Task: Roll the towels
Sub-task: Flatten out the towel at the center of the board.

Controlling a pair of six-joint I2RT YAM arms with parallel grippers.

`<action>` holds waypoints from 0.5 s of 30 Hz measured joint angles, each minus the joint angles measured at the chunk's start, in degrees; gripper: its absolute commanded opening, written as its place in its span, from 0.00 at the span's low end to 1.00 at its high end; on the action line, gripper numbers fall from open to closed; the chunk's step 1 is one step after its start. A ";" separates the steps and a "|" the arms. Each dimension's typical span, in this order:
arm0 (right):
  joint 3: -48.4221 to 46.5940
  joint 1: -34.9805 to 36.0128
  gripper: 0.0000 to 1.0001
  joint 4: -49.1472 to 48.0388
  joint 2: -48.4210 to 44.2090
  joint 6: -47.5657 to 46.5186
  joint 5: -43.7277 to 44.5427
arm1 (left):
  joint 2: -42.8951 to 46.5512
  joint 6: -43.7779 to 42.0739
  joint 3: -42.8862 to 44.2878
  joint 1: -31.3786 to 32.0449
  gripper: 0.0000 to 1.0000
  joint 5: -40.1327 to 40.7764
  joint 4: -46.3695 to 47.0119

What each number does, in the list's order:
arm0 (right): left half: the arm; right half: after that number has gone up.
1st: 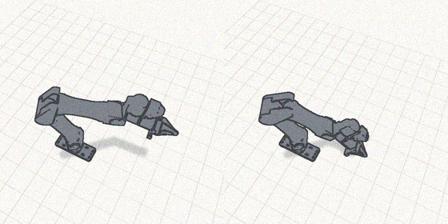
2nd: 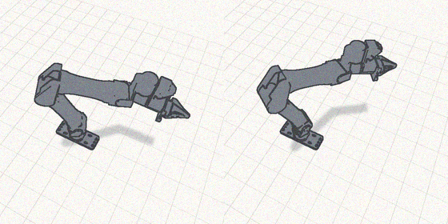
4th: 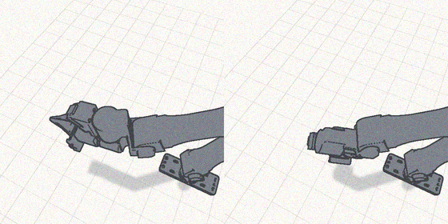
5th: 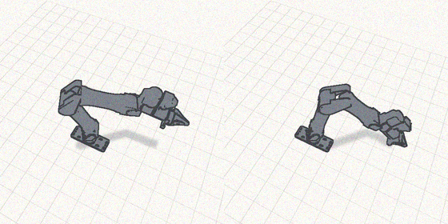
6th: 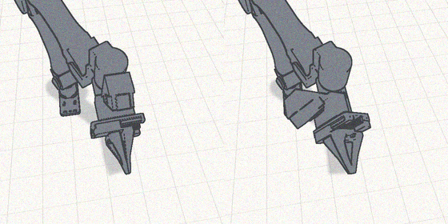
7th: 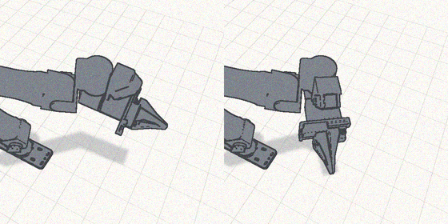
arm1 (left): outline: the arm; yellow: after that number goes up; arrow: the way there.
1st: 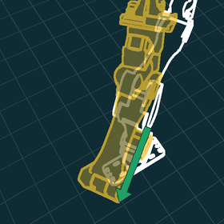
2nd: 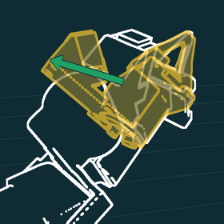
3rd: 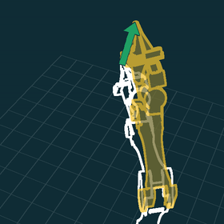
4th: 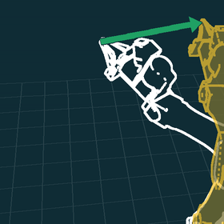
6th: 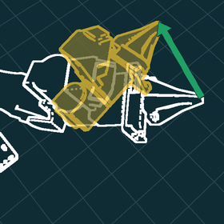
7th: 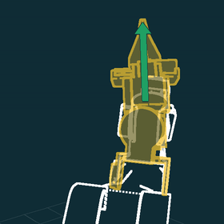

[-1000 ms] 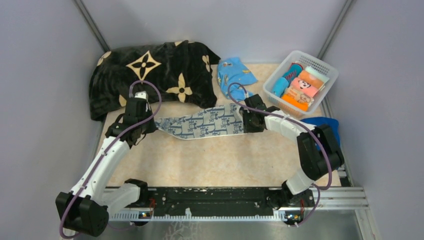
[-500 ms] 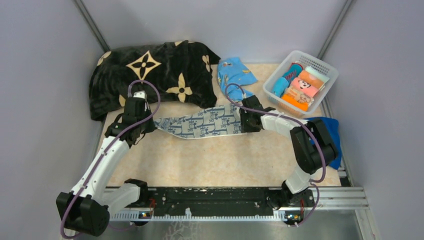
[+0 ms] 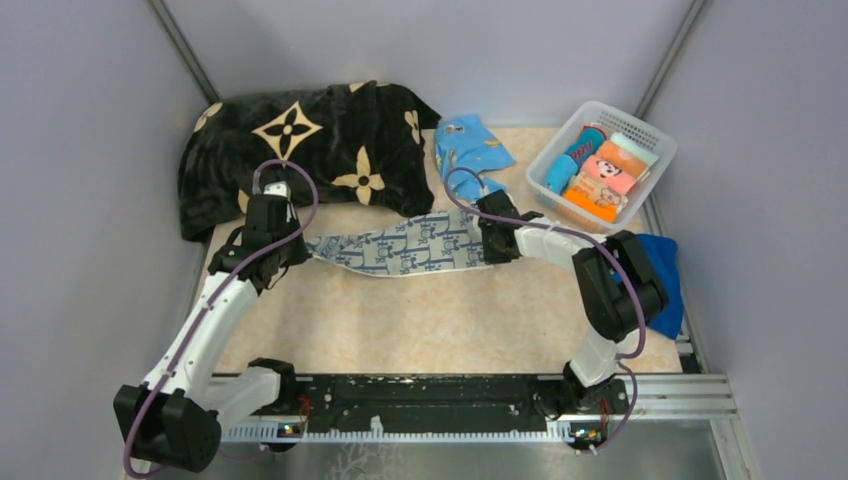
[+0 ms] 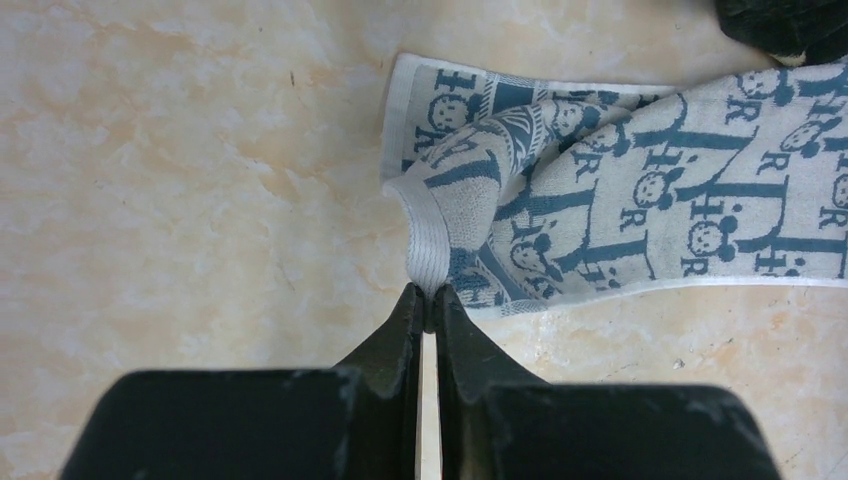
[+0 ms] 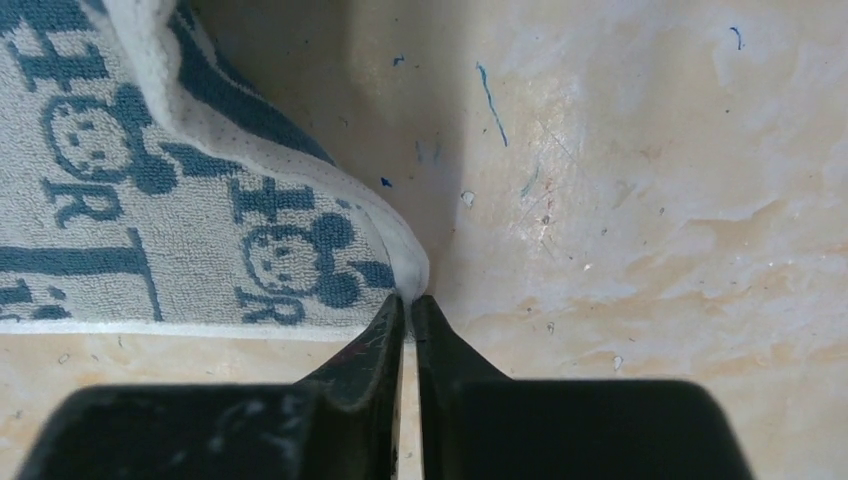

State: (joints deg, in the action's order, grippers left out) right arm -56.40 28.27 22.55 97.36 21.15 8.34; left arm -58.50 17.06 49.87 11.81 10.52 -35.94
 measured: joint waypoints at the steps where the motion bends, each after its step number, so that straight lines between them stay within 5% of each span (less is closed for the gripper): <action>1: 0.00 -0.02 0.00 -0.04 -0.02 -0.02 0.04 | 0.00 0.00 0.00 -0.11 0.07 0.02 0.00; 8: -0.13 -0.48 0.00 5.70 -3.37 -0.46 1.20 | 0.02 1.14 0.61 -0.72 0.06 0.85 -0.79; 15: -10.36 -1.07 0.00 17.16 -19.12 -2.95 1.92 | 2.47 3.58 9.62 -0.72 0.07 0.94 -4.24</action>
State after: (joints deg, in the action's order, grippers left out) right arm -66.76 27.20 39.70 78.24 18.20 10.26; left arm -56.03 20.64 59.48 11.09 11.46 -40.18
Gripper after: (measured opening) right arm 0.010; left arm 0.074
